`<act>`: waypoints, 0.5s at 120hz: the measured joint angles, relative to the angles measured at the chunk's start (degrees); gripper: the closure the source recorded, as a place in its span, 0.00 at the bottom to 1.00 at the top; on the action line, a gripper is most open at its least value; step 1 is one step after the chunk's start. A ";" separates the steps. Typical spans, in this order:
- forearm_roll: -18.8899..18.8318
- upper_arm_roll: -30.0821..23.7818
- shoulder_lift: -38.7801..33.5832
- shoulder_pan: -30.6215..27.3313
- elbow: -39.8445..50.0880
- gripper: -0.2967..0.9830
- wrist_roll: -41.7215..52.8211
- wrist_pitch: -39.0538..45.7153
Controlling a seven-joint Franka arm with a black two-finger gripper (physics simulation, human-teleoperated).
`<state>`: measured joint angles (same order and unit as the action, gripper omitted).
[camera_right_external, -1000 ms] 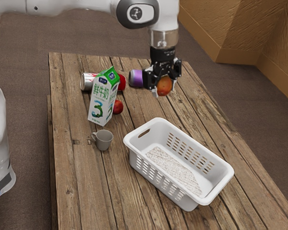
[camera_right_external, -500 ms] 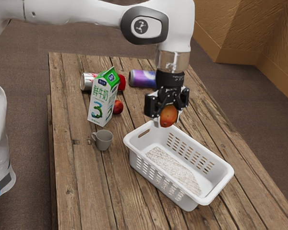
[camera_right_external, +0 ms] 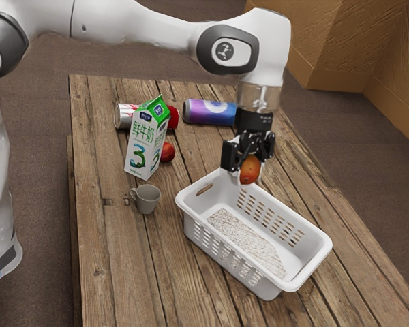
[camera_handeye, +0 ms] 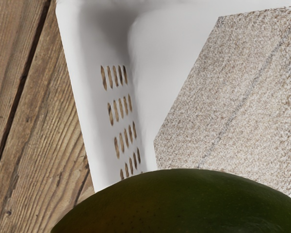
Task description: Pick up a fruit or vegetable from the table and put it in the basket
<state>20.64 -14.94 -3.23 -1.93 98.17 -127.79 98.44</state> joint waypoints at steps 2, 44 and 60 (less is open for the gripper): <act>-0.01 0.16 -0.05 -0.16 0.05 0.55 0.03 0.01; -0.72 0.69 -0.47 0.18 0.69 0.29 0.32 1.46; -1.04 0.73 -1.09 0.03 1.17 0.26 0.35 1.87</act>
<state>19.59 -14.22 -4.31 -1.90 99.34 -127.44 100.31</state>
